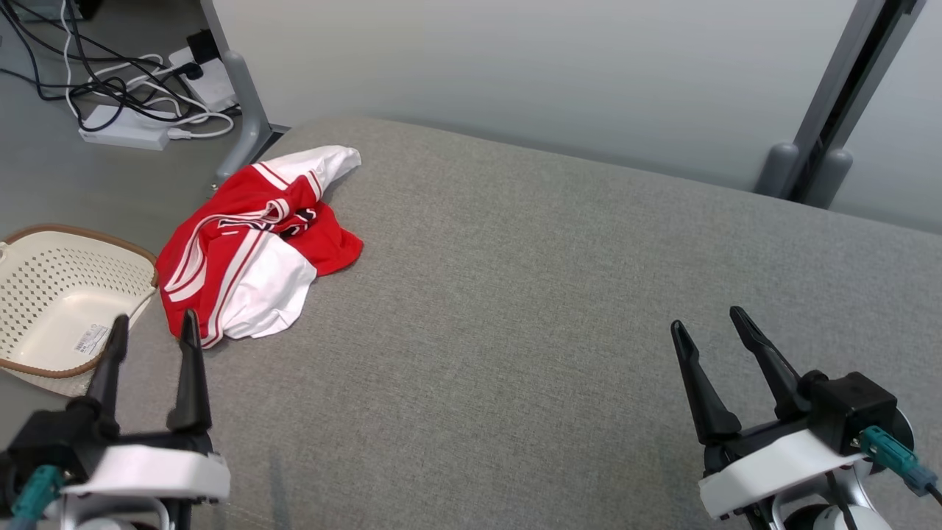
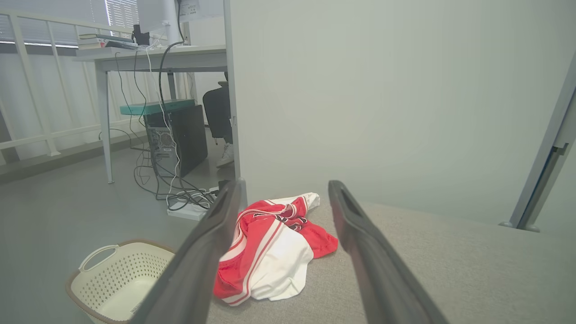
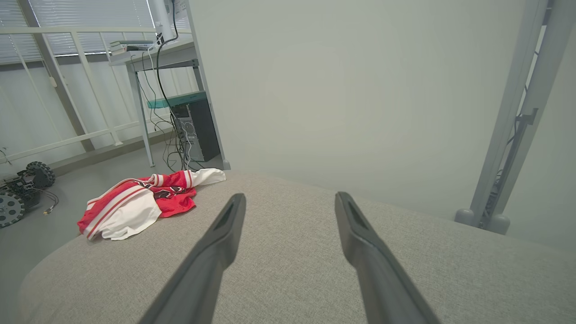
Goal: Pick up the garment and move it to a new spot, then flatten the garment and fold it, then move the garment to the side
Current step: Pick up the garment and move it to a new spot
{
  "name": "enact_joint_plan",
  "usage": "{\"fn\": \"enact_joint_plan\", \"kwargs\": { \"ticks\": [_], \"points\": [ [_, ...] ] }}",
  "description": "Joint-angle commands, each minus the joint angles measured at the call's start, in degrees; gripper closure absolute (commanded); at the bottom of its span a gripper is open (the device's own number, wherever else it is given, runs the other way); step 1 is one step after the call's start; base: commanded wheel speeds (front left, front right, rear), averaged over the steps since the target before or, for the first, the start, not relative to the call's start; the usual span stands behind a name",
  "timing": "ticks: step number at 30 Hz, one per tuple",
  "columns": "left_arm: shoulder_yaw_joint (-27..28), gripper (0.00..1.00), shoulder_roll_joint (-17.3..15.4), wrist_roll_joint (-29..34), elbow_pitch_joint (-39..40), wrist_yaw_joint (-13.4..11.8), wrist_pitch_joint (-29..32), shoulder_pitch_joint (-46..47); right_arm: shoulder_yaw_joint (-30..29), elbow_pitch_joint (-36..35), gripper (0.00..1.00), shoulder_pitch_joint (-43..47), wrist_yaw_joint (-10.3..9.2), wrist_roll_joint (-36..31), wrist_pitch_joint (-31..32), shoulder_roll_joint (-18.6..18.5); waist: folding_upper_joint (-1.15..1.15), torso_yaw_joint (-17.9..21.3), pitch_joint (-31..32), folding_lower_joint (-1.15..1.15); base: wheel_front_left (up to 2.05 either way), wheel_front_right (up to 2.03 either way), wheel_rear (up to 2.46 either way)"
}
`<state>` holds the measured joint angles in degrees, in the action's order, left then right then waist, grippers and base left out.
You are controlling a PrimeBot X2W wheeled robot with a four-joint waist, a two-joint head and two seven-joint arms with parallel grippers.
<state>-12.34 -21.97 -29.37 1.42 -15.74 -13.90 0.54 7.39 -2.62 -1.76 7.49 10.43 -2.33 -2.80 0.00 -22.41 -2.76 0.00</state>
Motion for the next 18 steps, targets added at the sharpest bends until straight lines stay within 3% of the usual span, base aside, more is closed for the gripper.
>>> {"fn": "enact_joint_plan", "kwargs": {
  "ticks": [1, 8, 18],
  "points": [
    [0.6, 0.0, -0.5, 0.1, 0.4, -0.1, -0.3, 1.9, 0.0, -0.4, 0.0, -0.8, 0.01, -0.4, 0.3, -0.3, 0.0, 0.5, -0.9, 0.0, 0.0, 0.0, 0.0],
    [2.5, 0.0, -0.9, -3.2, -5.1, 2.7, 0.7, 9.9, 1.3, -2.7, 0.0, -3.8, 0.01, -1.6, 1.7, -1.1, 0.0, 3.9, -6.5, 0.0, 0.0, 0.0, 0.0],
    [4.1, 0.0, -0.8, -9.5, -29.2, 9.8, 3.4, 22.3, 2.6, -4.3, 0.0, -8.4, 0.01, -2.0, 2.9, -2.9, 0.0, 9.5, -16.4, 0.0, 0.0, 0.0, 0.0]
  ]
}}
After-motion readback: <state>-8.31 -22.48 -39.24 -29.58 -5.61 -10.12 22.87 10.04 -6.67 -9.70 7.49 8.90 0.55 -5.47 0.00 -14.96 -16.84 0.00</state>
